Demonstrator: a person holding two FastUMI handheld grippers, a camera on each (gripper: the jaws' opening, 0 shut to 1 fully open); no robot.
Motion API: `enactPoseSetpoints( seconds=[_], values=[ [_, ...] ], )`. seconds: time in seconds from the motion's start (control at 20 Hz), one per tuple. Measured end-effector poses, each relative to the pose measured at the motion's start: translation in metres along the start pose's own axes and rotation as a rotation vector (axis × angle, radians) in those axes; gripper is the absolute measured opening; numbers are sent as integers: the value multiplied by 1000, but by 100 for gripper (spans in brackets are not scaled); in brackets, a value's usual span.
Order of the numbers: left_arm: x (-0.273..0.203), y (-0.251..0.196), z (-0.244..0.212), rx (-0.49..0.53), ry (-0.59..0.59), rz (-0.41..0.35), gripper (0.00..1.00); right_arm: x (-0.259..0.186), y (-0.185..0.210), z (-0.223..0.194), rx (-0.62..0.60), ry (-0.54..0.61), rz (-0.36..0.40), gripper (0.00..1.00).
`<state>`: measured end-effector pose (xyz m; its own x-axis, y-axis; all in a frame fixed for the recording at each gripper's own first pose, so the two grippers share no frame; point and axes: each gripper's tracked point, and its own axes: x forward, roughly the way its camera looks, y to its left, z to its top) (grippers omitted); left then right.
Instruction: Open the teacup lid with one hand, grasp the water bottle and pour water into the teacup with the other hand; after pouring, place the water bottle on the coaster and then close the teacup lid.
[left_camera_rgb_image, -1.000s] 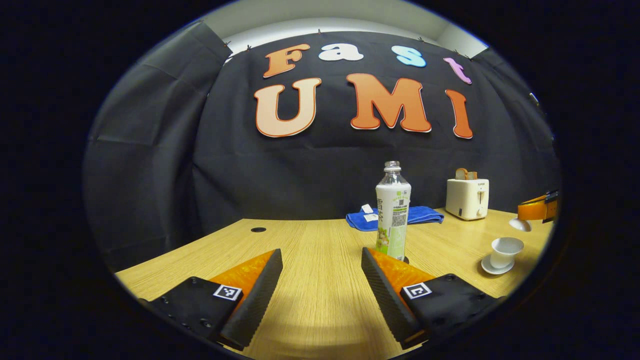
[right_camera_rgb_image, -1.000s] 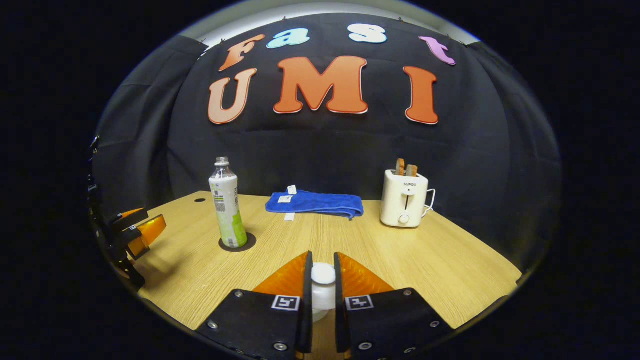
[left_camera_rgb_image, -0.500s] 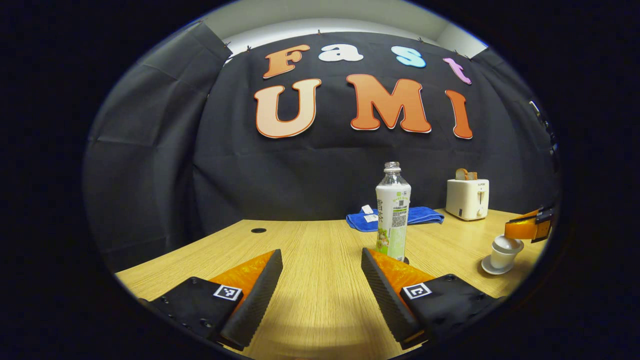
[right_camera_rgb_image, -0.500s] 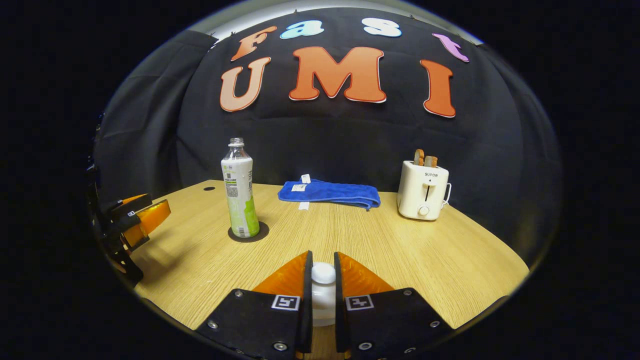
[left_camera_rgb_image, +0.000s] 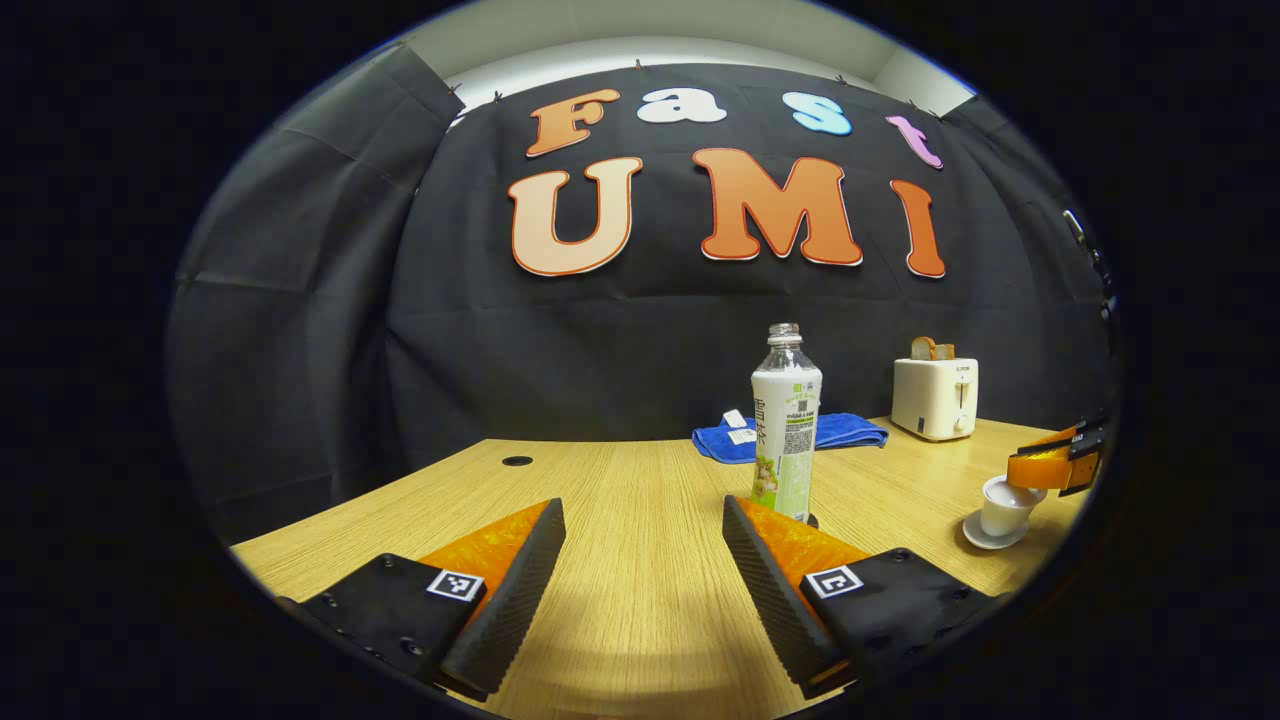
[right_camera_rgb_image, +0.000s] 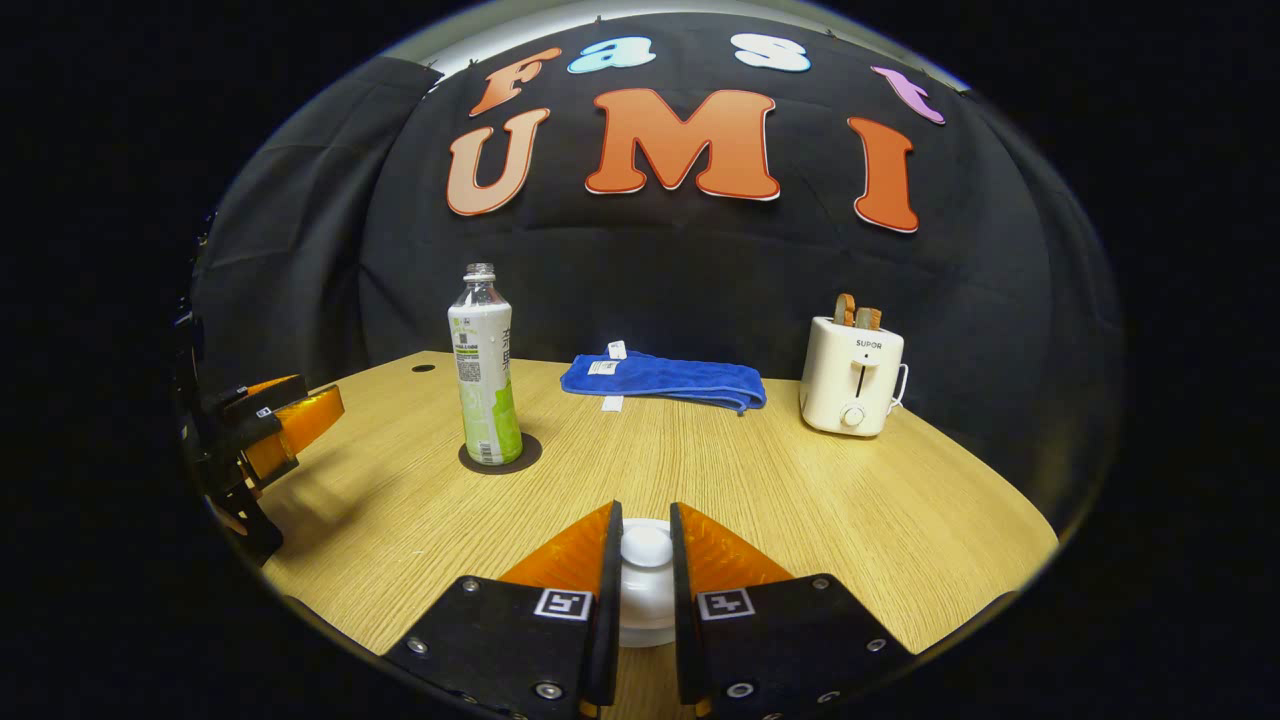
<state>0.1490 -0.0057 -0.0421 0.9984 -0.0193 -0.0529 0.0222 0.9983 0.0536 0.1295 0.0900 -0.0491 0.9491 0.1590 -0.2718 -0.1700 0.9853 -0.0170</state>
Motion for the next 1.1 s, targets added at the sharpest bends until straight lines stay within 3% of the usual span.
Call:
enactPoseSetpoints(
  seconds=[0.15, 0.3, 0.45, 0.8, 1.1],
  values=[
    [0, 0, 1, 0, 0, 0, 98, -2, -3, 1, 0, -5, -3, 26],
    [-1, -1, 0, 0, -1, 1, 100, -9, -5, 7, 13, -35, 3, 38],
    [0, -1, 0, 0, -1, 1, 100, -20, -18, 23, 31, -91, -11, 41],
    [-1, -2, 0, 2, -3, 2, 98, -38, -95, 16, 70, -142, -147, 96],
    [0, -1, 0, 5, -4, 9, 100, -40, -124, 3, 97, -163, -197, 97]
  ],
)
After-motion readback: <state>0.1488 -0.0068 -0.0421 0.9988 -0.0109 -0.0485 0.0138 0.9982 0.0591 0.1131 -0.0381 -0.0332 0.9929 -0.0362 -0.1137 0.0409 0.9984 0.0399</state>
